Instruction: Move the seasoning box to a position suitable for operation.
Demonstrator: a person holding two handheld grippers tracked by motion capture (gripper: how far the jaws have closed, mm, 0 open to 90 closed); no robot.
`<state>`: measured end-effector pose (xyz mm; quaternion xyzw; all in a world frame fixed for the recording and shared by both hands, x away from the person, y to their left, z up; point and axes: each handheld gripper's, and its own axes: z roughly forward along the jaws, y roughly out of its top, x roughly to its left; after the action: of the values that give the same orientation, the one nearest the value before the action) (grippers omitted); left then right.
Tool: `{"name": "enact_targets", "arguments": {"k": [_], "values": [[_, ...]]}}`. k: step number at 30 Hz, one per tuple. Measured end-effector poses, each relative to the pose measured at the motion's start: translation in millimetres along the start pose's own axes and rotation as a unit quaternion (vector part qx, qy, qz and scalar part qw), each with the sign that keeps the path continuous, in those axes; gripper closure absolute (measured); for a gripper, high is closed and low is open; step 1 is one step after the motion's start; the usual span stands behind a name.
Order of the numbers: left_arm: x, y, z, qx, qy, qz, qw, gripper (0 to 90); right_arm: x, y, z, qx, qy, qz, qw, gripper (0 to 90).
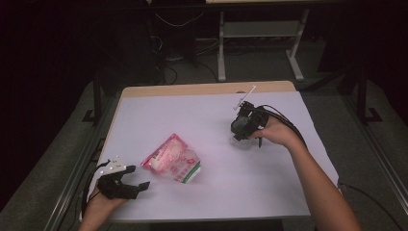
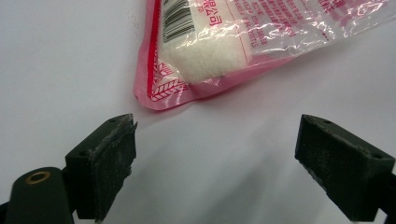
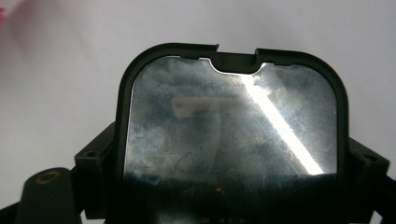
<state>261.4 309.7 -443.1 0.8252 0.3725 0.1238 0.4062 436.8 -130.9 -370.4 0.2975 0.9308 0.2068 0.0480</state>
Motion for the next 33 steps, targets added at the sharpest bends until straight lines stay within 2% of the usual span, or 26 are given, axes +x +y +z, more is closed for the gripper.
{"name": "enact_targets", "arguments": {"k": [3,6,13,20,24,30,33], "values": [[0.0,-0.1,0.2,0.001,0.000,0.001,1.0000,11.8,9.4,-5.1,-3.3,-0.011,0.024,-0.010,0.9996,15.0],[-0.4,-0.1,0.3,0.000,0.000,-0.001,1.0000,11.9,20.6,-9.0,-5.4,-0.014,0.033,-0.023,0.9991,15.0],[-0.5,-0.1,1.1,0.003,0.001,0.000,1.0000,11.9,45.3,-15.1,-11.8,-0.020,0.043,-0.052,0.9975,15.0],[-0.7,-0.1,1.5,0.003,0.000,0.002,1.0000,11.8,70.0,-18.8,-11.0,-0.019,0.052,-0.080,0.9952,15.1],[-0.9,-0.4,2.1,0.004,-0.003,-0.003,1.0000,11.9,81.1,-21.3,-7.4,-0.019,0.058,-0.094,0.9938,15.1],[-1.0,-0.9,2.5,0.004,-0.005,0.001,1.0000,11.9,95.6,-23.3,-0.5,-0.012,0.068,-0.111,0.9914,15.0],[-1.1,-1.3,2.9,0.003,-0.005,-0.002,1.0000,11.9,99.3,-23.6,1.8,-0.011,0.067,-0.118,0.9906,15.0]]}}
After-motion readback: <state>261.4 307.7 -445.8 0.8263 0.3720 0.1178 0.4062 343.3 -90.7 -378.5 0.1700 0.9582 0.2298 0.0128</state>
